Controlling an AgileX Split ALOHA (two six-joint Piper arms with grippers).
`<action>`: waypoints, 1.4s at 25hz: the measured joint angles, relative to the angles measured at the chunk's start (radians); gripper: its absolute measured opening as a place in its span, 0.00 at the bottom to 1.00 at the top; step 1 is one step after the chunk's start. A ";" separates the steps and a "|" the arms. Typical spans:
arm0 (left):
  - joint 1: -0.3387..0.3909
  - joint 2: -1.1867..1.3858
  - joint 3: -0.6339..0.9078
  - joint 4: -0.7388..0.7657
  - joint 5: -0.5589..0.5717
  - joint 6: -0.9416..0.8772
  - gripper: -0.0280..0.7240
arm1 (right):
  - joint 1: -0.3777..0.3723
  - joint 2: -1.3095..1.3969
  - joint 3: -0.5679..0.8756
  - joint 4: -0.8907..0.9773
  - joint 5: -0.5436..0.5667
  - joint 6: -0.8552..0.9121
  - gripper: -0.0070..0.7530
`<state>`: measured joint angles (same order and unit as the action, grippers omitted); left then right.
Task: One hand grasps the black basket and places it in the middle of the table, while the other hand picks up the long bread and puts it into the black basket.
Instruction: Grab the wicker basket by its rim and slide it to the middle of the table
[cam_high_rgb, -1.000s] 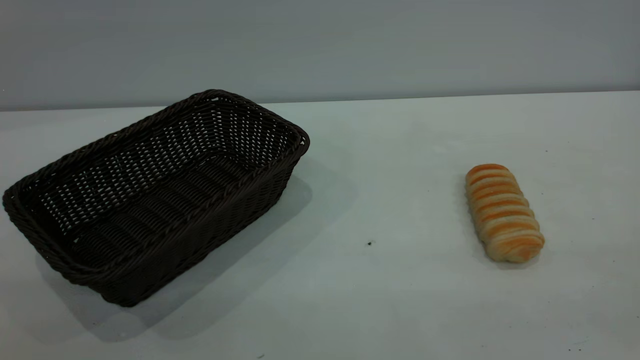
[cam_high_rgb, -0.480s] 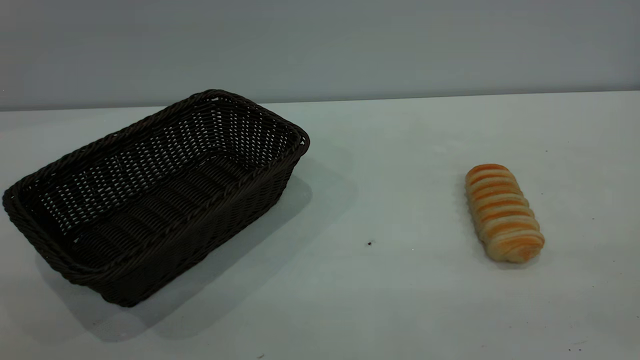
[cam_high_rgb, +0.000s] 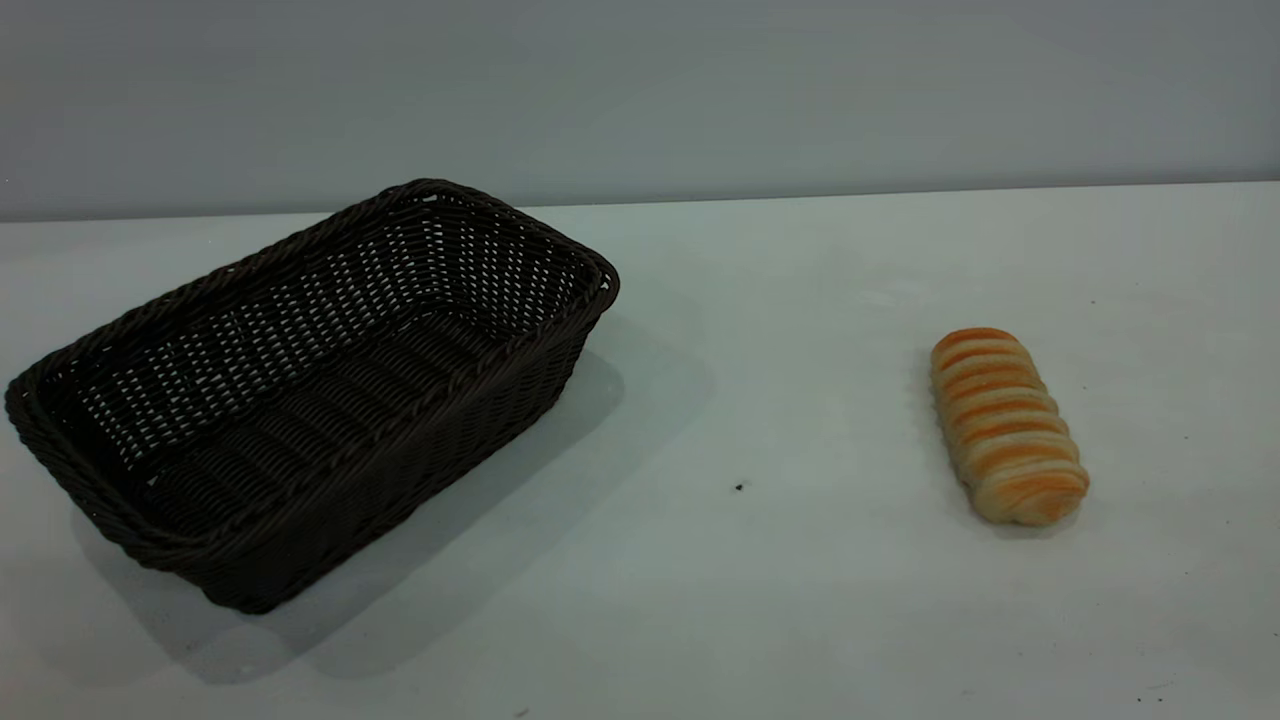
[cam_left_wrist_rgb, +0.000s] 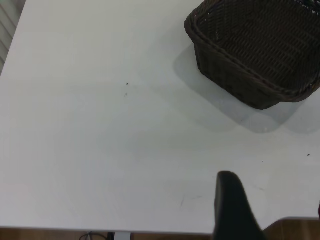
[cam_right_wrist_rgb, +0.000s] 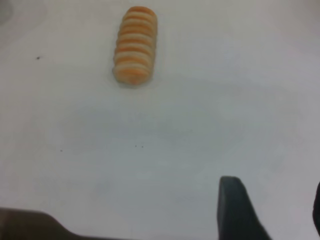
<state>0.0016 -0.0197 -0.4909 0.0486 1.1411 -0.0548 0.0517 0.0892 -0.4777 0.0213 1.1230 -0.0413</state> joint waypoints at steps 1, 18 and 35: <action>0.000 0.000 0.000 0.000 0.000 0.000 0.67 | 0.000 0.000 0.000 0.000 0.000 0.000 0.47; 0.000 0.000 -0.038 -0.027 -0.063 0.011 0.67 | 0.000 0.000 -0.014 0.000 -0.039 -0.014 0.47; 0.000 0.851 -0.165 0.041 -0.277 -0.394 0.67 | 0.000 0.388 -0.064 0.083 -0.347 -0.099 0.65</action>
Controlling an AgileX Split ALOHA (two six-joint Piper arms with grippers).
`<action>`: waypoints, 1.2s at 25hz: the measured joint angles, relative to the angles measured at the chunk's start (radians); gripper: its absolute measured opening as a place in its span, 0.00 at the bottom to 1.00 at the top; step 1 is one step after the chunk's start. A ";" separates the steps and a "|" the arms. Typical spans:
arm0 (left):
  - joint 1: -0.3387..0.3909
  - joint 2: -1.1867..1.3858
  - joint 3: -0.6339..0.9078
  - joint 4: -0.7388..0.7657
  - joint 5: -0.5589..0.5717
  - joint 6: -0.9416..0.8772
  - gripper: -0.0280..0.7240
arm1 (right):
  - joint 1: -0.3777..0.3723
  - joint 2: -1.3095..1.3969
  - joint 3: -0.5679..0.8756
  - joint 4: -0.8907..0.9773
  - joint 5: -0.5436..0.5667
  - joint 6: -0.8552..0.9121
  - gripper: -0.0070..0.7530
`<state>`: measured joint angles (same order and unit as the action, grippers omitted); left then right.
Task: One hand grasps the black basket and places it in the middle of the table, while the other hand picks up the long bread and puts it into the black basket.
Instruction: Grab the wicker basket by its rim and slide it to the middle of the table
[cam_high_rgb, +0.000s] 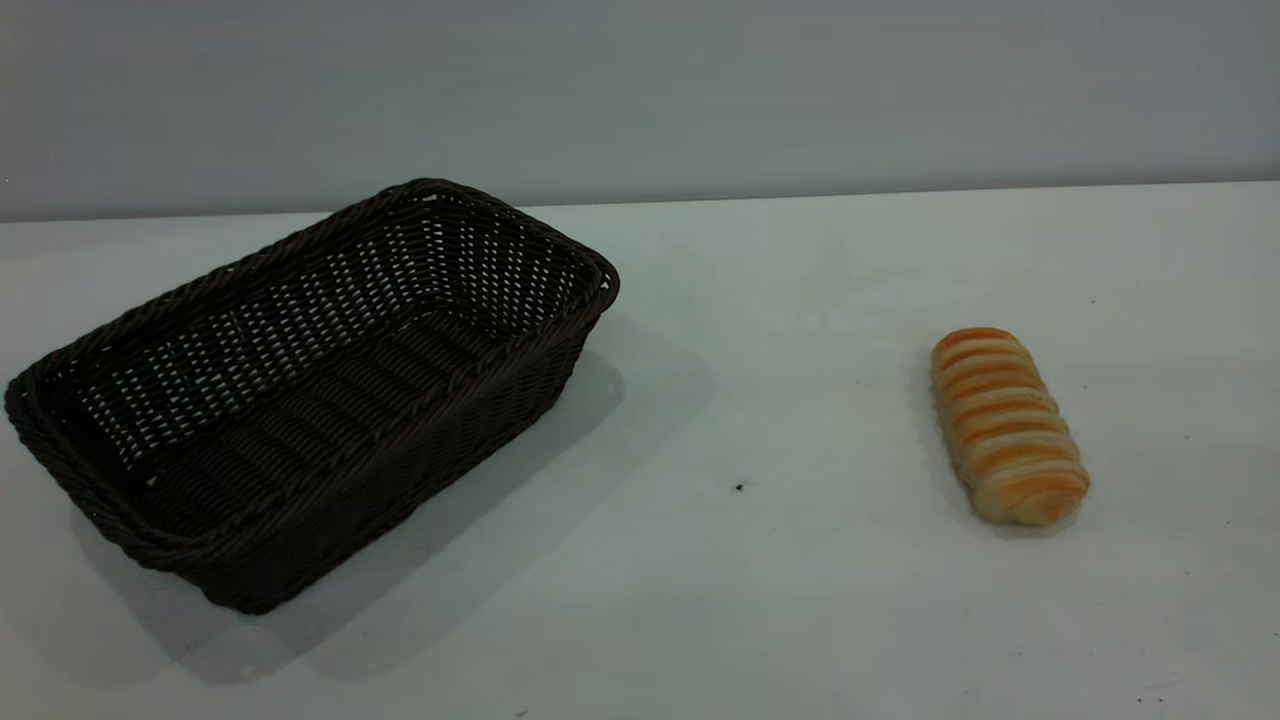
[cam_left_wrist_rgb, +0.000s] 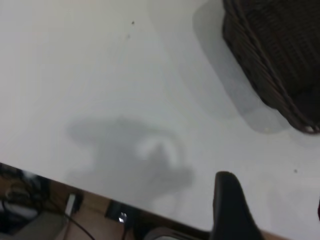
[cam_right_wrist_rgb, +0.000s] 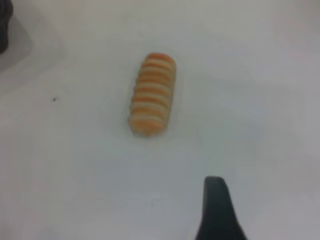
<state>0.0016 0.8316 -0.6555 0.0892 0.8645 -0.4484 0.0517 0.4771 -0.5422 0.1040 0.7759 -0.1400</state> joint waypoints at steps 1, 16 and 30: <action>0.000 0.076 0.000 0.001 -0.038 -0.007 0.67 | 0.000 0.001 0.000 0.003 -0.010 -0.001 0.65; 0.000 0.761 -0.164 -0.142 -0.289 -0.110 0.67 | 0.000 0.002 0.000 0.015 -0.022 -0.003 0.65; -0.029 0.984 -0.170 -0.226 -0.502 -0.126 0.64 | 0.000 0.002 0.000 0.015 -0.021 -0.003 0.66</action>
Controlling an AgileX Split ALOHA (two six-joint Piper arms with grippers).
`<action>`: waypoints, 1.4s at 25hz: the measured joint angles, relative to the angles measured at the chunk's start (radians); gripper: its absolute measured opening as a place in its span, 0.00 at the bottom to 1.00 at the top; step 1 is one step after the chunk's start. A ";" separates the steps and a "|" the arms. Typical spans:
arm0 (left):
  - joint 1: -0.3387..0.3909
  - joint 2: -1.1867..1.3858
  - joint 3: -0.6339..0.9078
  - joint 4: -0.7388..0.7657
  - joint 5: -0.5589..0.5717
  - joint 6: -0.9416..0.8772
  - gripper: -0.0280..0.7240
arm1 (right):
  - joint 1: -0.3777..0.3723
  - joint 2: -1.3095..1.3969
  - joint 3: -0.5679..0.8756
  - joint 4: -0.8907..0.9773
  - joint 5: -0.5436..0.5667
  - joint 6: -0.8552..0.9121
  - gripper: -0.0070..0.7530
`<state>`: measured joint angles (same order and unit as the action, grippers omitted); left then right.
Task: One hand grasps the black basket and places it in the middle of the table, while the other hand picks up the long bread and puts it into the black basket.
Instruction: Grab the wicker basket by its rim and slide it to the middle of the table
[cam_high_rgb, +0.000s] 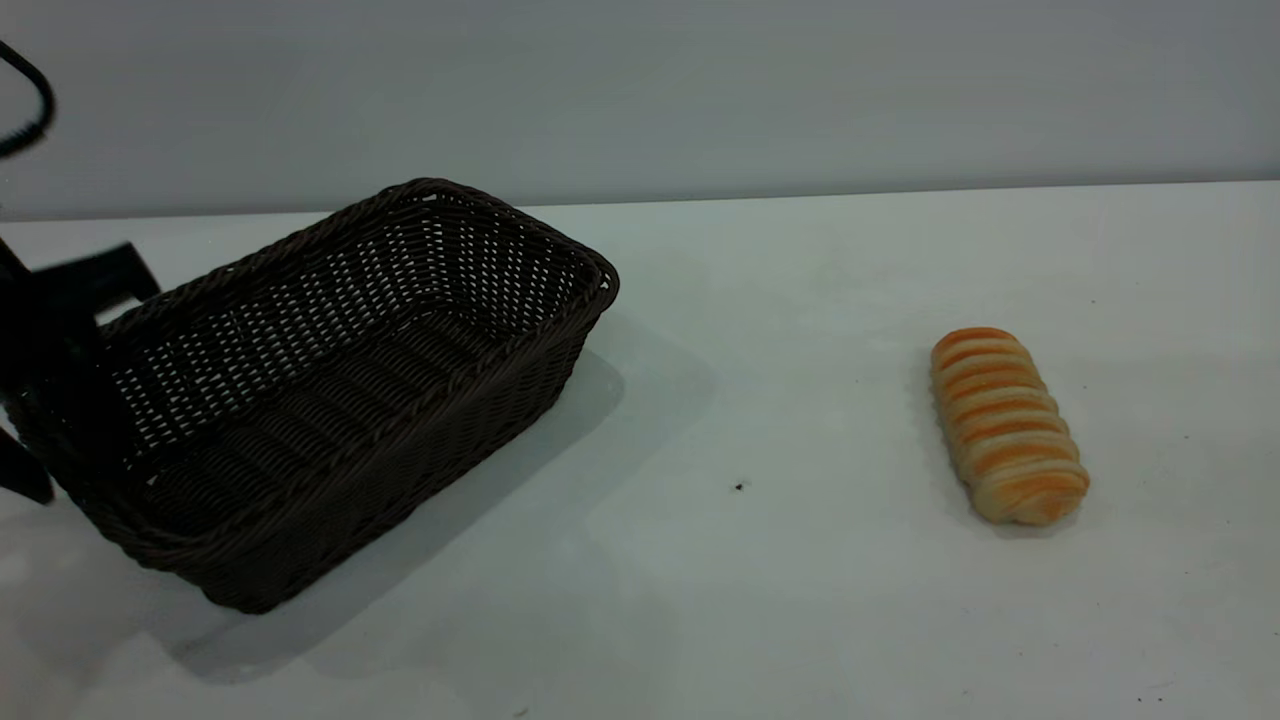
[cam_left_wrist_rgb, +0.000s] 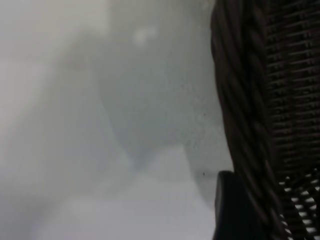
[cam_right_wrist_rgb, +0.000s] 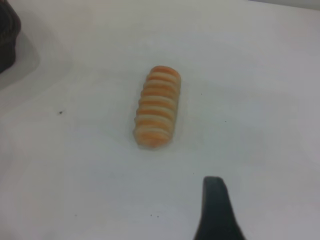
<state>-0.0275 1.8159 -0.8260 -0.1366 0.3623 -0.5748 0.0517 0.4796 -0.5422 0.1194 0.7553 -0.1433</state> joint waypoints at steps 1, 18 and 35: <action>-0.001 0.022 0.000 -0.007 -0.008 0.001 0.64 | 0.000 0.000 0.000 -0.001 0.000 0.000 0.66; -0.008 0.149 -0.015 -0.109 -0.207 0.000 0.22 | 0.000 0.000 0.000 -0.004 0.006 -0.019 0.66; -0.130 0.382 -0.608 -0.216 0.218 0.658 0.22 | 0.000 0.002 0.029 -0.004 0.002 -0.026 0.66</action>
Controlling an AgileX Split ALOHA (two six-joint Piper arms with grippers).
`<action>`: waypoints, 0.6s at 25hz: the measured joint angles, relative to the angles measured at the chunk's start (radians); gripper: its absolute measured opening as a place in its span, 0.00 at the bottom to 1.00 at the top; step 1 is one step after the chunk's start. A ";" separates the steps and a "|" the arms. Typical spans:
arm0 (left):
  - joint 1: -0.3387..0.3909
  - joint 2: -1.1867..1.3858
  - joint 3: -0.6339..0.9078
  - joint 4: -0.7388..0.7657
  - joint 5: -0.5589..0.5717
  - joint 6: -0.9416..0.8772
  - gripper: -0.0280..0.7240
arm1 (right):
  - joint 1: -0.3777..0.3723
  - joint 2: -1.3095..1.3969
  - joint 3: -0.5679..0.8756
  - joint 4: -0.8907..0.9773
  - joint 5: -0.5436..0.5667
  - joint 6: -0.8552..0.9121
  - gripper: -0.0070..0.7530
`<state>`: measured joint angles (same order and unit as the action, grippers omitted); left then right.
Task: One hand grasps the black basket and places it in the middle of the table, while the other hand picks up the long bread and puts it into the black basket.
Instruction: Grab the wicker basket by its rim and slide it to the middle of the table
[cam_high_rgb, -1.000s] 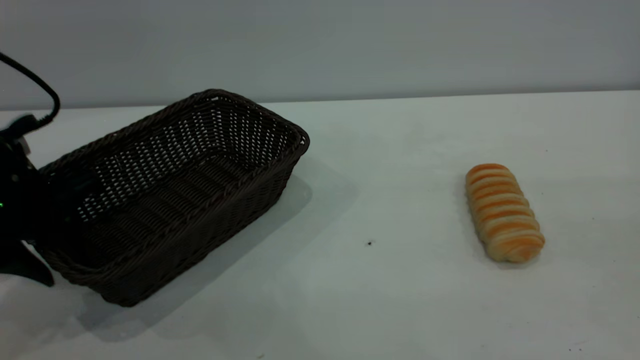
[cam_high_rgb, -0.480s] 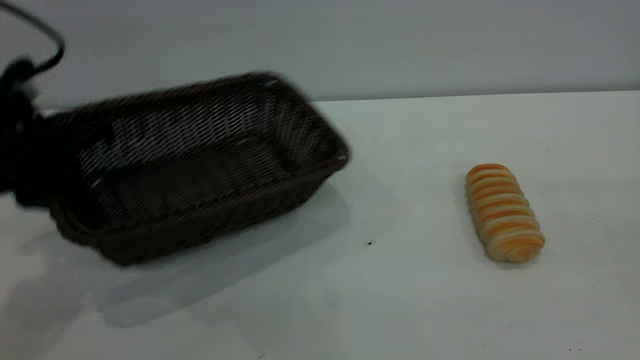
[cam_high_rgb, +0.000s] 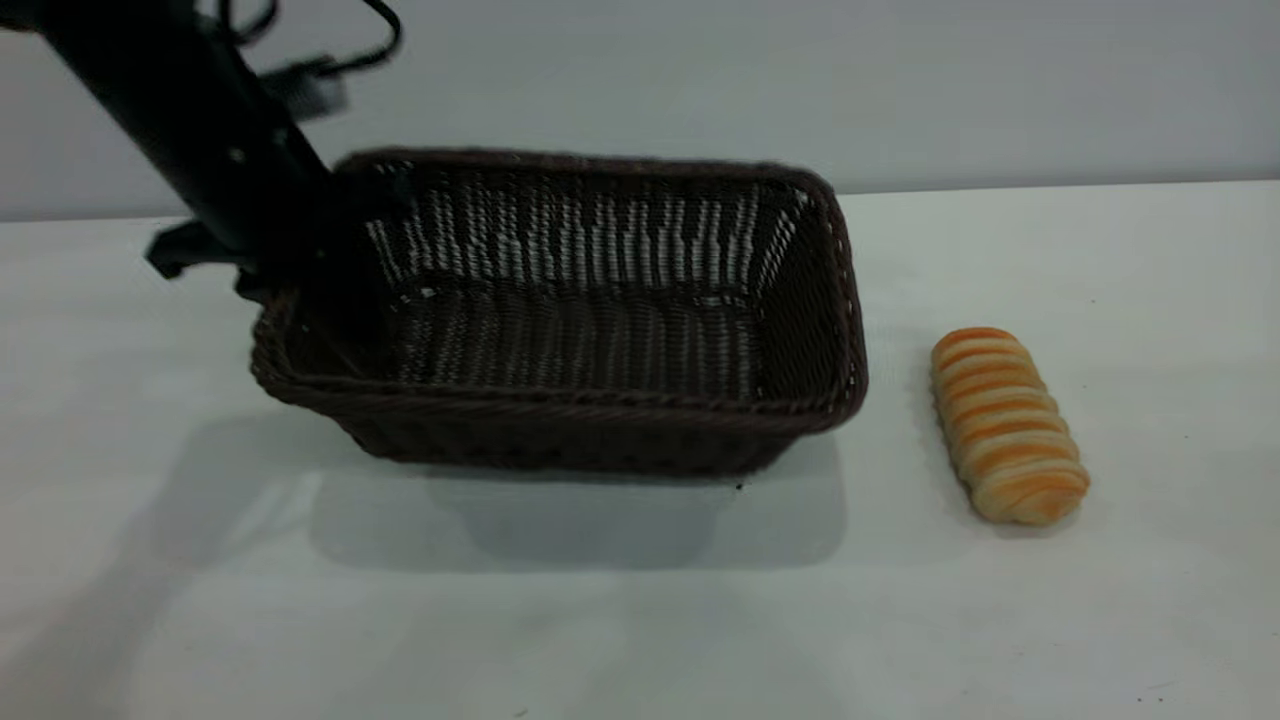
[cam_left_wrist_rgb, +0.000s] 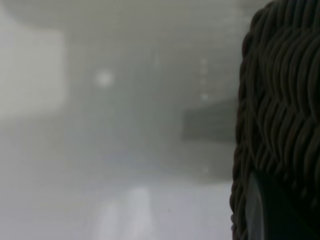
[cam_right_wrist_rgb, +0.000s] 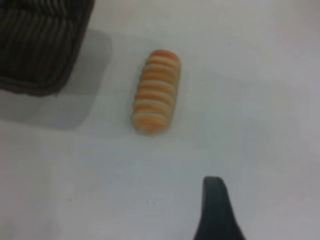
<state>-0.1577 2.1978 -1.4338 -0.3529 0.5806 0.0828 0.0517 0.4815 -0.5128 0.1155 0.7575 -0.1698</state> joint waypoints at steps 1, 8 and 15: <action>0.000 0.025 -0.019 0.006 0.008 0.000 0.22 | 0.000 0.000 0.000 0.000 -0.001 0.000 0.66; 0.000 0.078 -0.041 -0.007 0.019 -0.005 0.24 | 0.000 0.000 0.000 0.000 -0.001 0.000 0.66; 0.002 0.062 -0.041 0.002 0.027 -0.006 0.63 | 0.000 0.000 0.000 0.000 -0.001 0.000 0.66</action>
<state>-0.1555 2.2600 -1.4743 -0.3507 0.6071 0.0770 0.0517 0.4815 -0.5128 0.1155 0.7562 -0.1698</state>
